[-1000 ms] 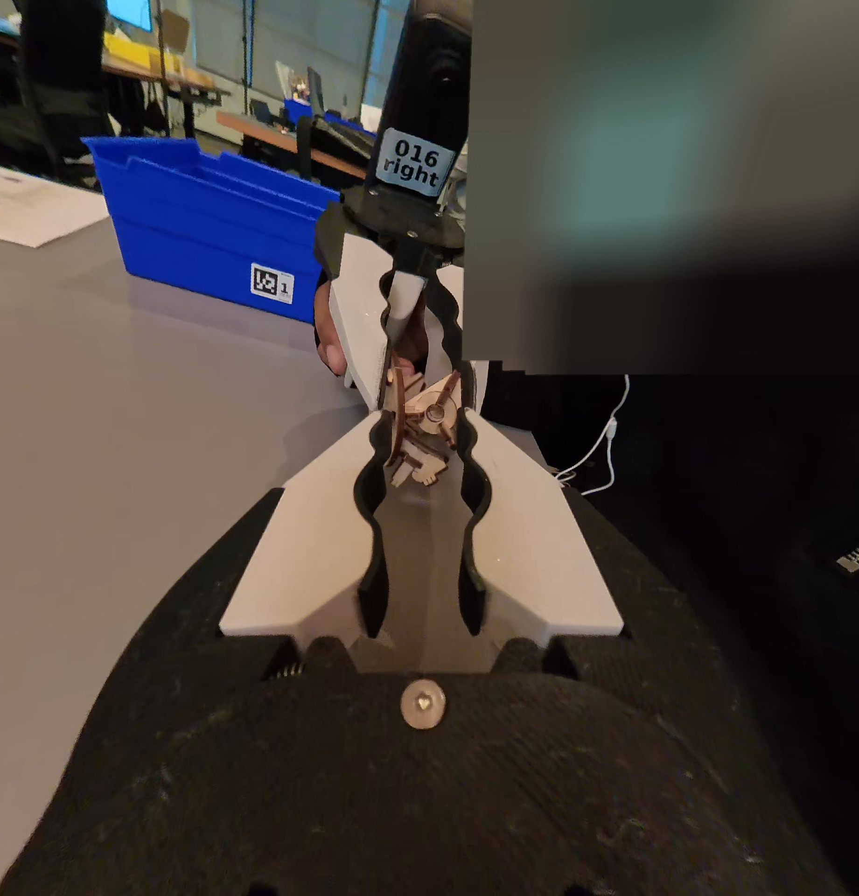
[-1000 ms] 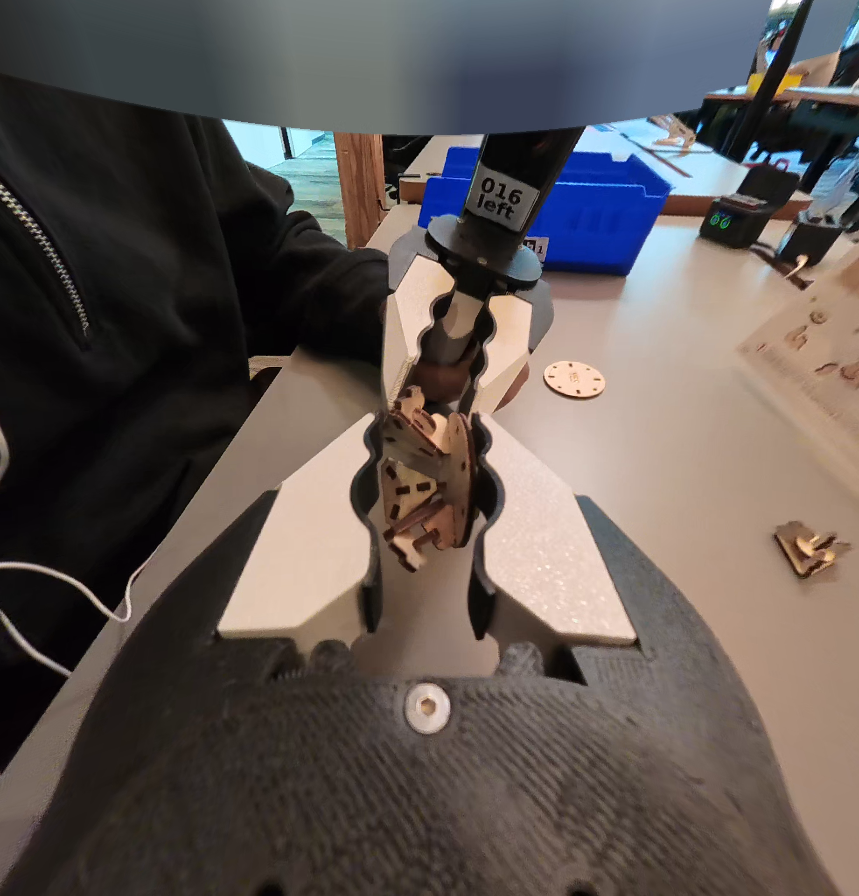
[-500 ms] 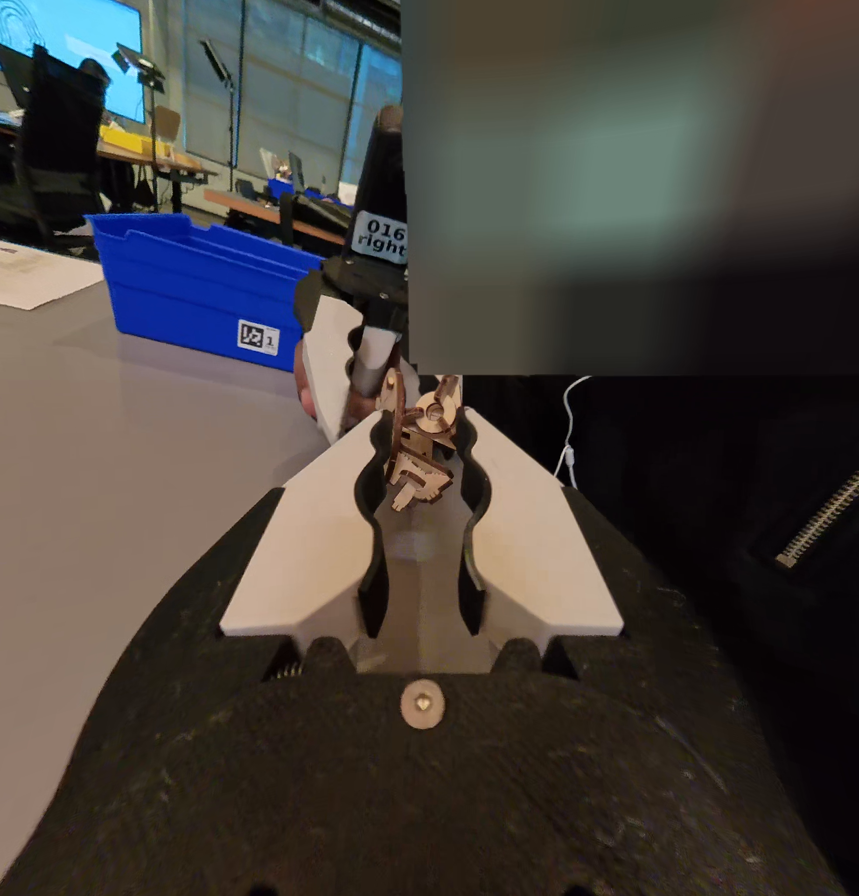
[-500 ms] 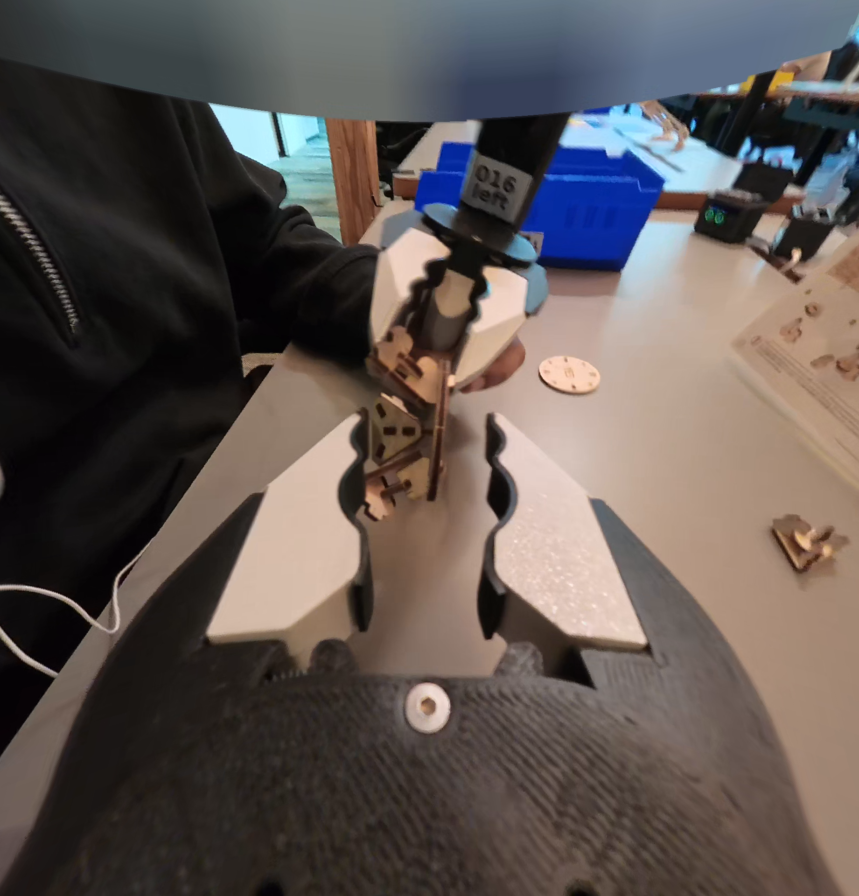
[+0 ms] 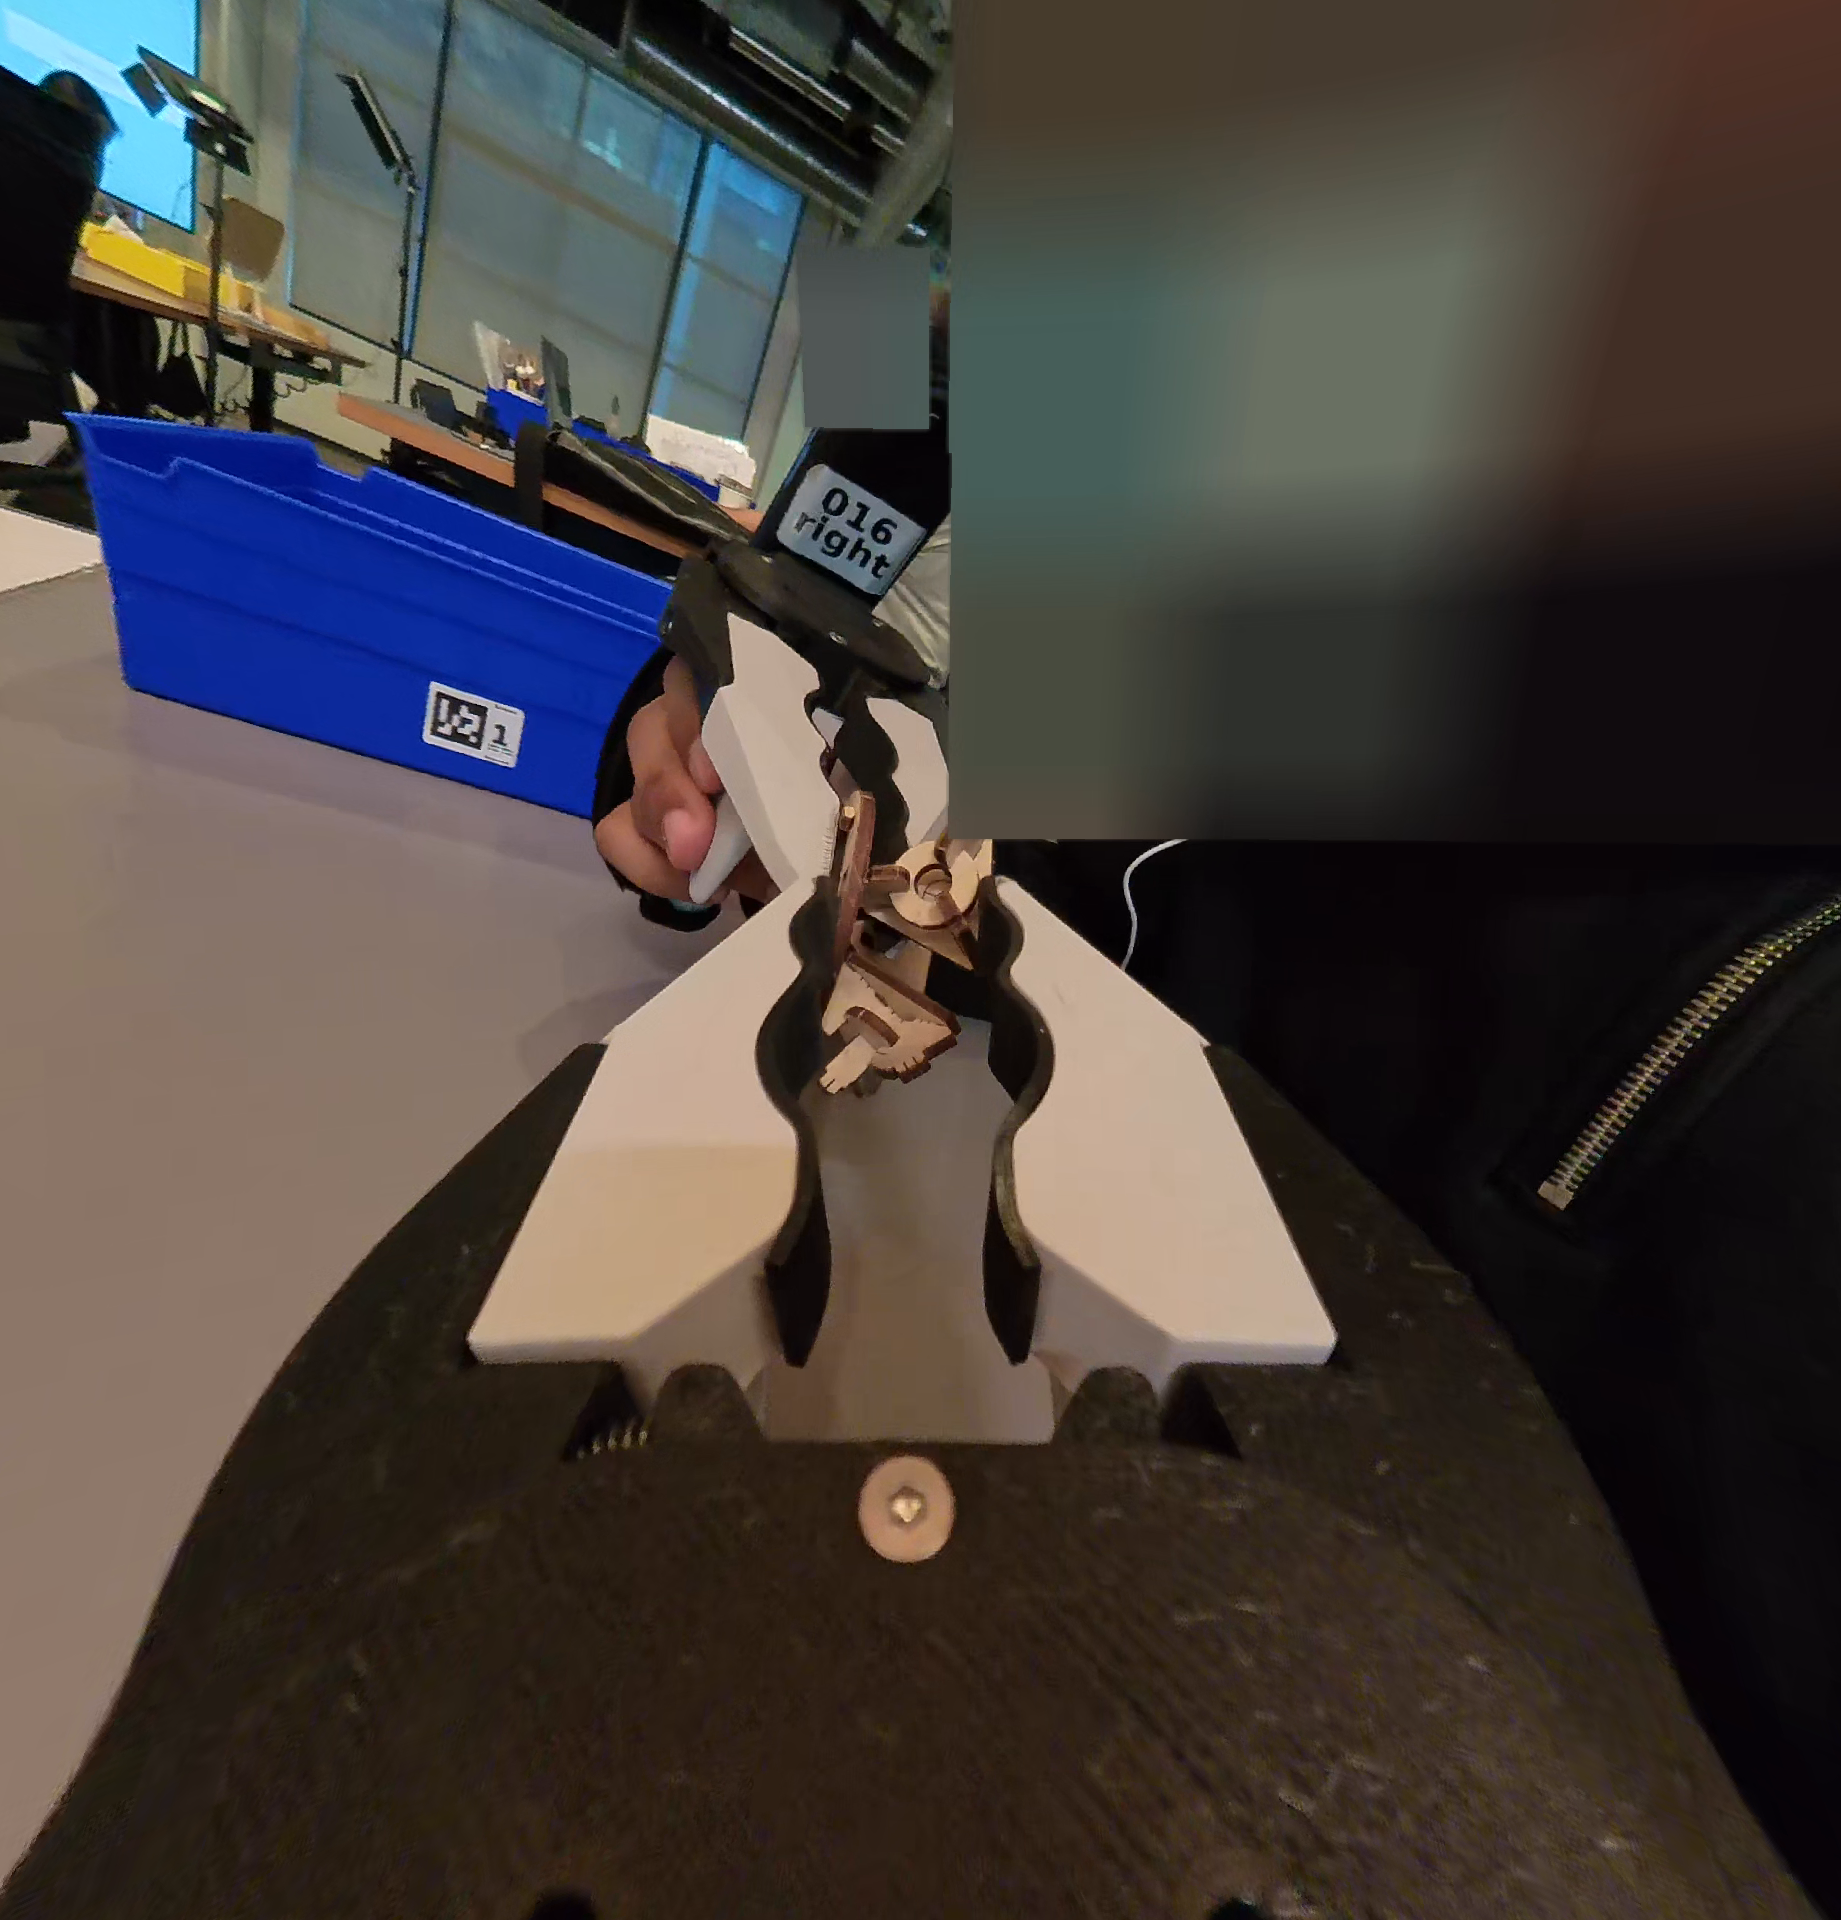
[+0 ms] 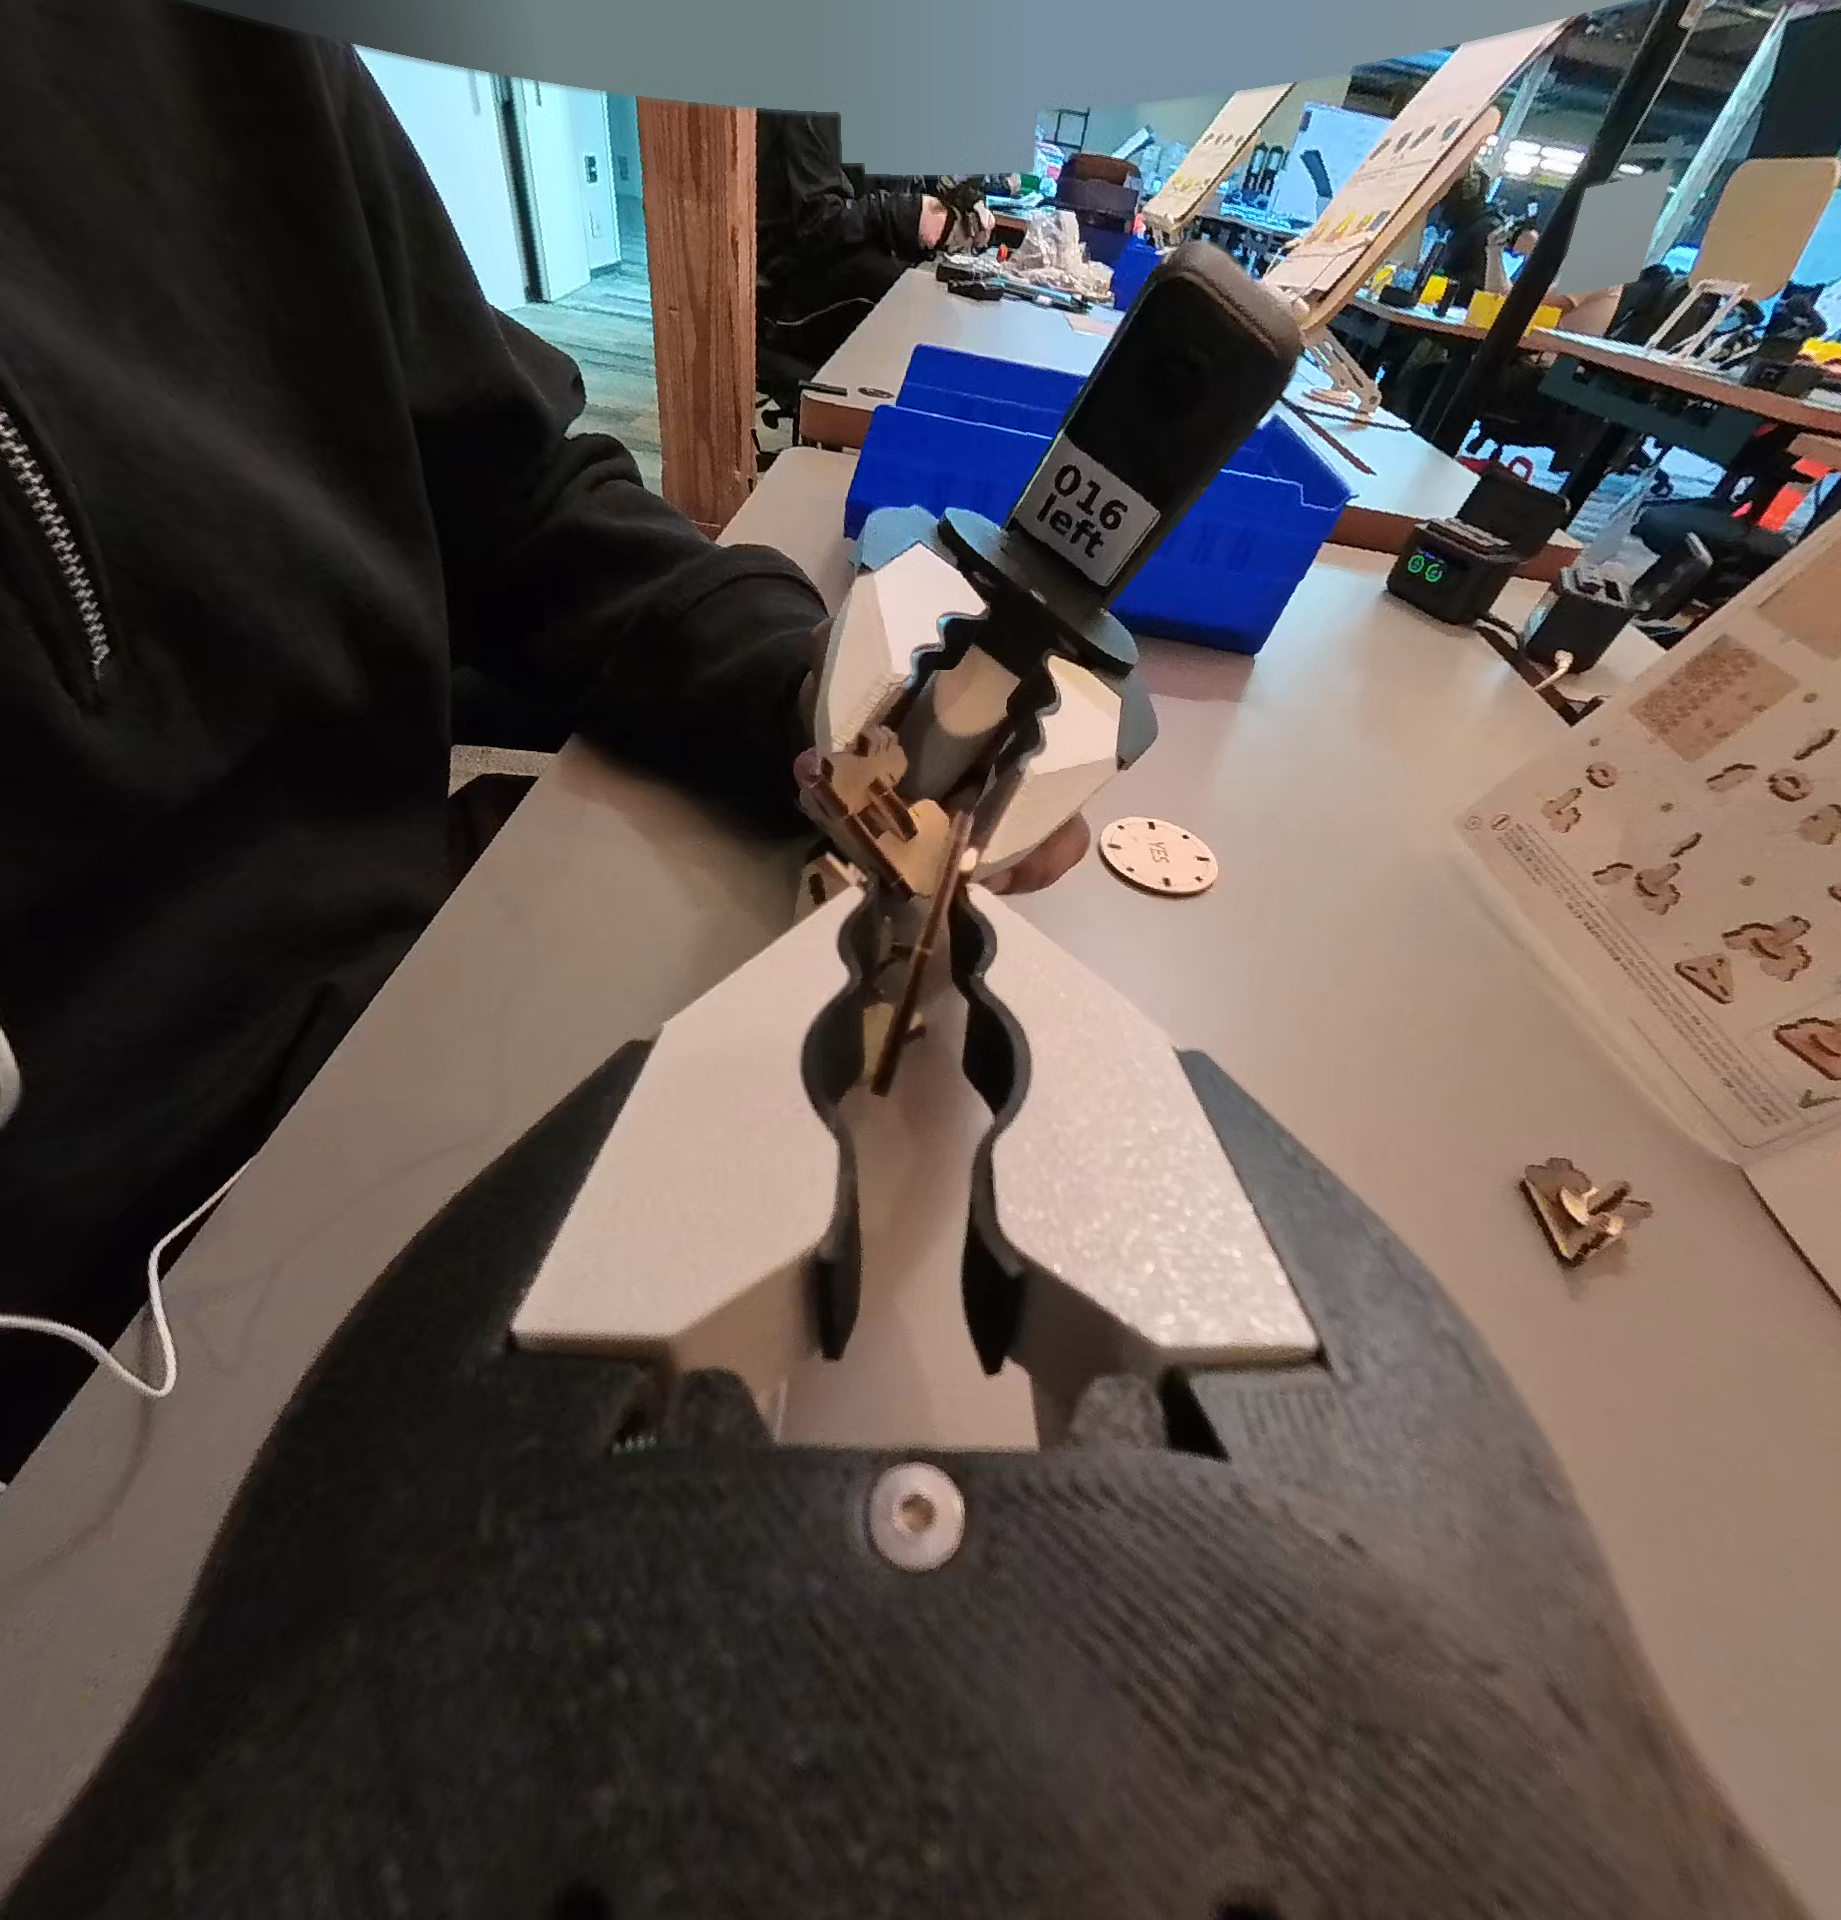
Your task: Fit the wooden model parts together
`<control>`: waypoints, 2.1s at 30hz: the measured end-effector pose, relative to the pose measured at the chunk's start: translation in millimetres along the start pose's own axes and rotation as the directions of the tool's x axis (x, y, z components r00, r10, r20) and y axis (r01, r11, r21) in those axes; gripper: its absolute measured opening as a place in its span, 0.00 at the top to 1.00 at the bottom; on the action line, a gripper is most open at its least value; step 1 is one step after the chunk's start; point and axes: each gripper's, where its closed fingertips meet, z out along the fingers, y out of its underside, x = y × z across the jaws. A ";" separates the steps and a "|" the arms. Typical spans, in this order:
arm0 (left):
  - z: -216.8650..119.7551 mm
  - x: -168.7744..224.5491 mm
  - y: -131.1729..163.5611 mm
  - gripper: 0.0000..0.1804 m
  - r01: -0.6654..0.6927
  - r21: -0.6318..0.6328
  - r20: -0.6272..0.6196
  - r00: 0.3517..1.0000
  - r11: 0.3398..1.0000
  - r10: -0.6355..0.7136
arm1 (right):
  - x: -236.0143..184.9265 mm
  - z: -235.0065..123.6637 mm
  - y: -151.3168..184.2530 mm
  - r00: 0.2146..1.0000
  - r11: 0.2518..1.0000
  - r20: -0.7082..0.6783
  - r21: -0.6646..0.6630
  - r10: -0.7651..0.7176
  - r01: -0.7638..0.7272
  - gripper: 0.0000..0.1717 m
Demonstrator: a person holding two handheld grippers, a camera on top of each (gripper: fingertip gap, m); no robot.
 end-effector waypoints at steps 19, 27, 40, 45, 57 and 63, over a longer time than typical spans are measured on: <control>-2.8 0.4 13.7 0.82 -0.044 -0.104 -0.019 0.999 0.994 0.042 | -6.1 4.1 8.4 1.000 0.996 0.017 -0.089 0.003 -0.002 0.95; -15.1 -2.1 12.2 0.85 -0.032 -0.154 -0.024 0.999 0.988 0.029 | -16.6 8.0 17.0 0.997 0.988 0.061 -0.147 -0.045 0.053 0.95; -11.2 2.3 45.6 0.92 -0.033 -0.340 -0.054 0.998 0.940 0.016 | -32.5 15.7 33.5 0.989 0.969 0.141 -0.234 -0.042 0.075 0.95; -10.1 5.7 50.7 0.95 -0.034 -0.358 -0.076 0.997 0.933 0.007 | -34.8 16.5 36.6 0.988 0.965 0.155 -0.253 -0.026 0.065 0.95; -8.0 8.8 39.8 0.96 -0.098 -0.304 -0.080 0.994 0.948 0.077 | -32.4 13.1 27.0 0.989 0.975 0.143 -0.223 0.024 0.009 0.95; -6.6 9.2 36.8 0.97 -0.114 -0.289 -0.072 0.993 0.950 0.098 | -31.4 11.5 24.8 0.990 0.976 0.138 -0.216 0.026 0.005 0.96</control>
